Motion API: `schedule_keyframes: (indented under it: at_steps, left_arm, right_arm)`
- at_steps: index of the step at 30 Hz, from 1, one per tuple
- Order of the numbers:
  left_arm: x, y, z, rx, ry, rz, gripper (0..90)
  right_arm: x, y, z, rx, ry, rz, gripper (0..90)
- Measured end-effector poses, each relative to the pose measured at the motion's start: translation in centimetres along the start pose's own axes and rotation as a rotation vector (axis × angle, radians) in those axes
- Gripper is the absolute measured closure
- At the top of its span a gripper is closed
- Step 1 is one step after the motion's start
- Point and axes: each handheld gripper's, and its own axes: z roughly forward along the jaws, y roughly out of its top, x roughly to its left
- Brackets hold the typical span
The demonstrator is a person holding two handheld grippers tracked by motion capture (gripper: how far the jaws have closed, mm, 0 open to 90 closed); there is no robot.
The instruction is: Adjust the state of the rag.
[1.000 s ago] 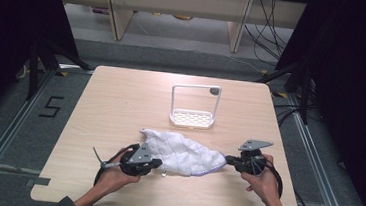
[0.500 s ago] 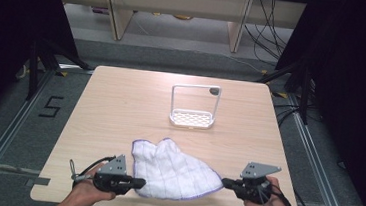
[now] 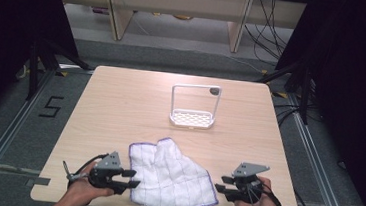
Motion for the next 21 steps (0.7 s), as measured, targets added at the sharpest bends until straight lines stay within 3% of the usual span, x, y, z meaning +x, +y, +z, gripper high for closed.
schedule_keyframes:
  at_steps: [1,3,5,8,9,10,14,15,16,17,18,19,21]
  left_arm:
    - [1.6,0.6,0.0,0.022,0.097,0.033,58.7]
    - [3.0,1.0,0.2,0.040,0.142,0.037,56.4]
    - [4.5,1.4,0.7,0.075,0.231,0.032,53.7]
    - [5.5,1.8,1.7,0.102,0.255,0.023,47.1]
    - [5.9,2.1,2.4,0.117,0.284,0.016,44.4]
    - [5.9,2.1,2.4,0.117,0.284,0.016,40.2]
    - [6.1,2.7,4.0,0.158,0.284,0.026,38.7]
    - [6.0,2.7,4.2,0.158,0.284,0.028,39.0]
    - [5.9,2.7,4.4,0.158,0.279,0.030,39.7]
    - [5.8,2.7,4.6,0.165,0.275,0.037,40.4]
    - [5.7,2.7,4.7,0.168,0.273,0.040,40.9]
    - [5.7,2.7,4.8,0.181,0.274,0.044,42.1]
    - [5.8,2.6,5.1,0.179,0.256,0.050,48.5]
  right_arm:
    - [-0.2,0.7,0.2,-0.011,-0.002,0.001,57.7]
    - [-0.9,2.6,1.2,-0.021,-0.010,-0.005,54.9]
    - [-1.3,4.1,2.8,-0.036,-0.018,-0.015,54.4]
    - [-1.6,6.2,5.3,-0.016,-0.023,-0.049,53.4]
    - [-1.6,6.6,5.9,-0.012,-0.022,-0.050,53.4]
    - [-1.5,7.6,7.2,-0.003,-0.009,-0.058,53.2]
    - [-0.9,9.1,9.9,0.044,0.005,-0.087,53.2]
    - [-0.7,9.3,10.2,0.061,0.004,-0.097,53.2]
    - [-0.2,9.4,10.7,0.080,-0.015,-0.064,53.2]
    - [-0.1,9.5,11.0,0.088,0.009,-0.082,53.0]
    - [0.2,9.6,11.3,0.094,-0.006,-0.081,52.7]
    - [0.2,9.6,11.5,0.093,0.011,-0.112,52.1]
    - [0.3,9.6,11.8,0.098,0.012,-0.116,51.8]
